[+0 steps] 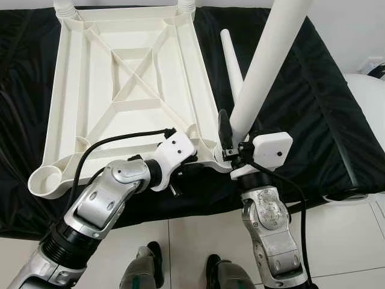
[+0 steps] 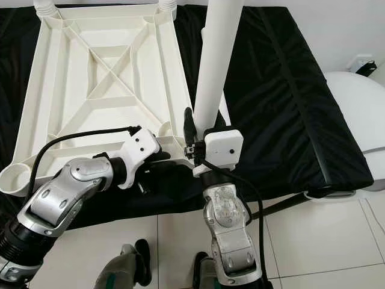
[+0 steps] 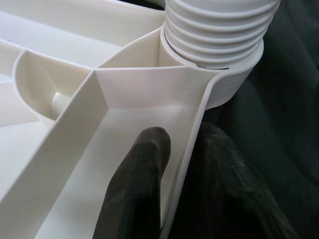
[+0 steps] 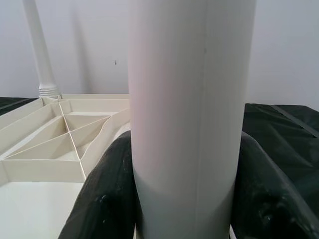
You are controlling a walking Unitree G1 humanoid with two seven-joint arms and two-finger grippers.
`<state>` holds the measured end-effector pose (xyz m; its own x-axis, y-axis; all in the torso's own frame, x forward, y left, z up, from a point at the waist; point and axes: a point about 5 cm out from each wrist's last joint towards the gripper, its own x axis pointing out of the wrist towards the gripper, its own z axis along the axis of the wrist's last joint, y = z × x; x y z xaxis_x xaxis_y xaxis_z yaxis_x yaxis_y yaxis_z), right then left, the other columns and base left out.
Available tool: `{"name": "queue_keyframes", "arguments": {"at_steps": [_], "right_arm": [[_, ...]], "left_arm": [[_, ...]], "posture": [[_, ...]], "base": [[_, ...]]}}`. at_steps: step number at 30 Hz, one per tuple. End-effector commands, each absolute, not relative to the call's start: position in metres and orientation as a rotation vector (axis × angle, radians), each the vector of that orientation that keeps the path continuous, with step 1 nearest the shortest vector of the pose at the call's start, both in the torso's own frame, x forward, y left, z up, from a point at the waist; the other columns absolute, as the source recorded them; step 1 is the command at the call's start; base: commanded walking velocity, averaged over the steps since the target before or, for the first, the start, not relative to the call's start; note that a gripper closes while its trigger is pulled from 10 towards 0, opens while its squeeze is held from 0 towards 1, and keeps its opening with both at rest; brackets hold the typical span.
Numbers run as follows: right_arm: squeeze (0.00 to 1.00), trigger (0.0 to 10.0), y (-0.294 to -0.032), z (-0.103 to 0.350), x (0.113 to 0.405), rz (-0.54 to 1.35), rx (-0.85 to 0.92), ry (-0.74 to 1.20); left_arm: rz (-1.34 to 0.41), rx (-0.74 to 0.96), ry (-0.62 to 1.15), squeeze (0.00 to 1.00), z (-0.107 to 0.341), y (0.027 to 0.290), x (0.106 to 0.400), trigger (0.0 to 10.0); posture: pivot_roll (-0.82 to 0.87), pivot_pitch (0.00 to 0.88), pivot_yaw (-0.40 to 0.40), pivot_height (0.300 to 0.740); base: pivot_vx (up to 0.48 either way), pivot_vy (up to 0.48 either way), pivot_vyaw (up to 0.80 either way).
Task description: Building children table
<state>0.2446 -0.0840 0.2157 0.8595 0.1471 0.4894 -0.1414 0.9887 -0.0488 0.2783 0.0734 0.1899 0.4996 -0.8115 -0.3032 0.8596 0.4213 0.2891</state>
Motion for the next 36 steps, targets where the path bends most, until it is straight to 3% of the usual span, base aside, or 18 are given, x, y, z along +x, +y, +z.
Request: {"name": "queue_keyframes", "arguments": {"at_steps": [1, 14, 24, 36], "right_arm": [[0.0, 10.0, -0.079, 0.174, 0.247, 0.118, 0.017, -0.288], [0.0, 10.0, -0.092, 0.174, 0.259, 0.224, 0.018, -0.277], [0.0, 10.0, -0.104, 0.173, 0.273, 0.467, -0.046, -0.231], [0.0, 10.0, -0.108, 0.16, 0.271, 0.537, -0.067, -0.184]], "left_arm": [[-1.145, 0.42, 0.105, 0.0, 0.189, 0.059, 0.266, 10.0], [-1.142, 0.423, 0.106, 0.0, 0.19, 0.06, 0.268, 10.0], [-1.137, 0.418, 0.101, 0.0, 0.192, 0.06, 0.269, 10.0], [-1.133, 0.415, 0.099, 0.0, 0.193, 0.061, 0.269, 10.0]], "posture": [[-0.03, 0.289, -0.019, 0.74], [-0.04, 0.296, -0.015, 0.74], [-0.04, 0.302, -0.019, 0.74], [-0.04, 0.302, -0.02, 0.74]], "base": [[0.0, 0.0, 0.0], [0.0, 0.0, 0.0], [0.0, 0.0, 0.0], [0.0, 0.0, 0.0]]}}
